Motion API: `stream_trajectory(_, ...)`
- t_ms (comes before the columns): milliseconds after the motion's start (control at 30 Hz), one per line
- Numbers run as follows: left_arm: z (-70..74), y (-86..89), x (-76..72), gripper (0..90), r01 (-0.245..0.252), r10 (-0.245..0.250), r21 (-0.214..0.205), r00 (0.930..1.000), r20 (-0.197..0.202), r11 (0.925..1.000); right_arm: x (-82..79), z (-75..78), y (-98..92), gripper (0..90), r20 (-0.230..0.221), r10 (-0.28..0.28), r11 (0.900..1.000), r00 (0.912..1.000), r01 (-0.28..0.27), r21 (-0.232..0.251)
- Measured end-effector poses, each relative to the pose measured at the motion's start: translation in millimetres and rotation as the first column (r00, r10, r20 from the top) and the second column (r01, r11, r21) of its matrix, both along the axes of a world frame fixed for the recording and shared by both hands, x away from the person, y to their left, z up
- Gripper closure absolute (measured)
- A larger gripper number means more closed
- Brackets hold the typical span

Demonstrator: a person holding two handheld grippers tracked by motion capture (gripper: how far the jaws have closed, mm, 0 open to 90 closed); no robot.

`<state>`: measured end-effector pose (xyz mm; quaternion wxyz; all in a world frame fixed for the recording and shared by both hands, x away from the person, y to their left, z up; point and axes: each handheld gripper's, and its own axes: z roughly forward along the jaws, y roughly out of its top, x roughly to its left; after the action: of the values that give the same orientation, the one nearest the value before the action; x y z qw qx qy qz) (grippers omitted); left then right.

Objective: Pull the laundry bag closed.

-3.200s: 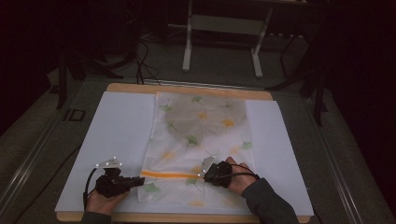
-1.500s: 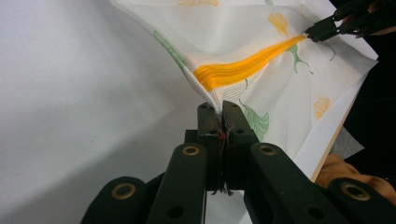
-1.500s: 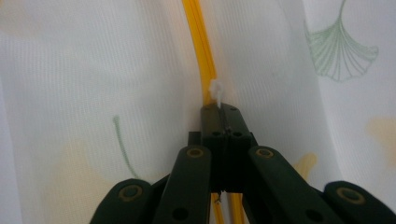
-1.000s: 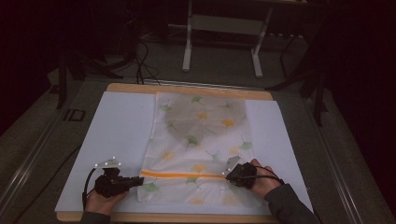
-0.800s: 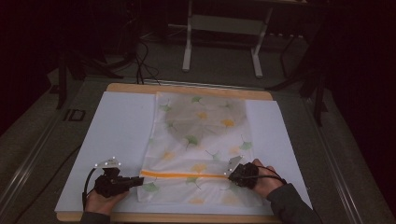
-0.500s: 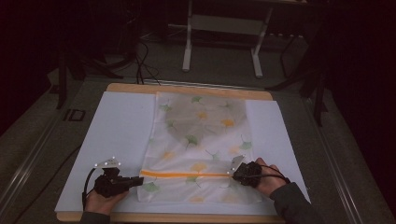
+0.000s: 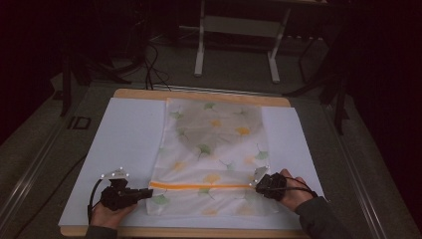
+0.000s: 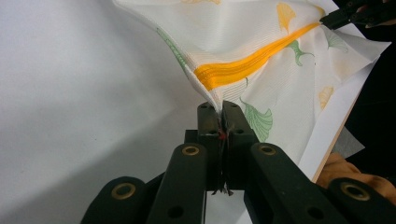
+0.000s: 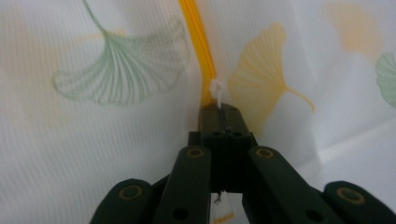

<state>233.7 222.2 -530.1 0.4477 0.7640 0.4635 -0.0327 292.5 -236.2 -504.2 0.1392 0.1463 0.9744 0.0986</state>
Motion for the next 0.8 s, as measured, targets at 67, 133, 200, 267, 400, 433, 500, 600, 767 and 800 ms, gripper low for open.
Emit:
stream_trajectory(67, 0.2, 0.1, -0.1, 88.1, -0.001, 0.001, 0.0, 1.0, -0.001, 1.0, 0.0, 0.3, -2.6, 90.0, 0.0, -0.004, 1.0, 1.0, 0.004, -0.002)
stream_trajectory(133, 0.2, 0.8, 0.1, 88.2, -0.002, 0.002, 0.003, 1.0, 0.0, 1.0, -0.7, 1.1, -5.1, 90.0, -0.001, -0.01, 0.9999, 0.9999, 0.01, -0.006)
stream_trajectory(200, 0.1, 0.7, 0.1, 88.1, 0.0, 0.0, -0.001, 1.0, -0.001, 1.0, -1.1, 2.3, -8.6, 90.0, 0.0, -0.012, 0.9999, 0.9999, 0.012, -0.007)
stream_trajectory(267, 0.0, 0.0, 0.3, 88.1, 0.006, -0.006, 0.001, 1.0, -0.001, 1.0, -2.0, 4.3, -11.5, 90.0, -0.001, -0.012, 0.9999, 0.9999, 0.012, -0.003)
stream_trajectory(400, 0.1, -1.8, 0.0, 88.1, 0.014, -0.014, 0.002, 0.9999, -0.001, 0.9999, -4.0, 8.0, -14.6, 90.0, 0.0, -0.013, 0.9999, 0.9999, 0.013, -0.008)
stream_trajectory(433, 0.2, -2.0, 0.0, 88.1, 0.015, -0.015, 0.002, 0.9999, -0.001, 0.9999, -4.1, 8.8, -15.3, 90.0, -0.002, -0.013, 0.9999, 0.9999, 0.013, -0.007)
stream_trajectory(500, 0.2, -2.2, -0.1, 88.1, 0.014, -0.014, 0.006, 0.9999, -0.002, 0.9999, -4.8, 10.4, -16.4, 90.0, 0.0, -0.011, 0.9999, 0.9999, 0.011, -0.012)
stream_trajectory(600, -0.3, 1.4, -0.5, 88.2, 0.002, -0.002, 0.004, 1.0, -0.004, 1.0, -5.0, 10.2, -20.7, 90.0, 0.023, -0.031, 0.9976, 0.9993, 0.032, -0.062)
stream_trajectory(767, -1.0, 0.2, -0.3, 88.2, 0.011, -0.011, 0.004, 0.9999, -0.009, 0.9999, -6.7, 9.1, -35.2, 90.0, 0.005, -0.049, 0.9982, 0.9988, 0.049, -0.033)
stream_trajectory(800, -1.4, -0.7, -0.5, 88.2, 0.012, -0.012, 0.004, 0.9999, -0.011, 0.9999, -7.5, 8.8, -36.5, 90.0, -0.002, -0.053, 0.9981, 0.9986, 0.053, -0.032)
